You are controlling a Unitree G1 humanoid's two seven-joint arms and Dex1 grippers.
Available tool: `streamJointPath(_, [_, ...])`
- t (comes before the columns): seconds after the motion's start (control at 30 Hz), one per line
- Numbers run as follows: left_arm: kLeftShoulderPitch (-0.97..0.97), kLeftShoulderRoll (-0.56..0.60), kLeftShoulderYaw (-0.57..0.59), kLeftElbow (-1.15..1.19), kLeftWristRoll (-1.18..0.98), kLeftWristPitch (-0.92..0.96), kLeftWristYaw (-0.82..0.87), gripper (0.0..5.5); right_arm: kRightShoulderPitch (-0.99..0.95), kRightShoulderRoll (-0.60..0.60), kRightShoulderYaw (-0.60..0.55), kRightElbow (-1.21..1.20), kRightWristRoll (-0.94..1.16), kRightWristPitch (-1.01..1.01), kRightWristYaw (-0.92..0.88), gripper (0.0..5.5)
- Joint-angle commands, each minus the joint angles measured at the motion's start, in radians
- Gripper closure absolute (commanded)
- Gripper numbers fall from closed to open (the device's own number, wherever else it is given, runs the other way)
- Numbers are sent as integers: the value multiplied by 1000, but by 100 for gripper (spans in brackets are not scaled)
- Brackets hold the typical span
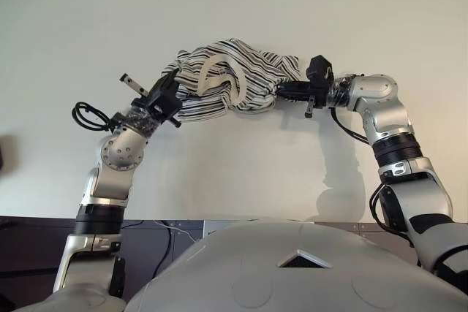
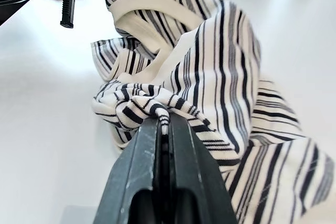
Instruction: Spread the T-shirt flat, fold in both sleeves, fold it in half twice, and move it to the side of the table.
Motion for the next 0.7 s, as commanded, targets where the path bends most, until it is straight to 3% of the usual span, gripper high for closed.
streamJointPath(0.03, [-132, -35, 12, 72, -77, 45, -35, 538, -87, -13, -89, -37, 53, 86, -71, 540])
streamJointPath(0.2, [-236, -62, 39, 132, -153, 121, -55, 538, -202, -18, -163, 5, 93, 168, -131, 540])
streamJointPath(0.43, [-397, -62, 65, 128, -288, 261, -168, 538, -403, -30, -173, 179, 63, 160, -155, 540])
streamJointPath(0.53, [-469, -61, 81, 136, -349, 344, -215, 538, -417, -85, -143, 210, 41, 162, -67, 540])
streamJointPath(0.7, [-415, -79, 70, -9, -432, 459, -272, 538, -228, -243, -55, 41, 17, 147, 183, 540])
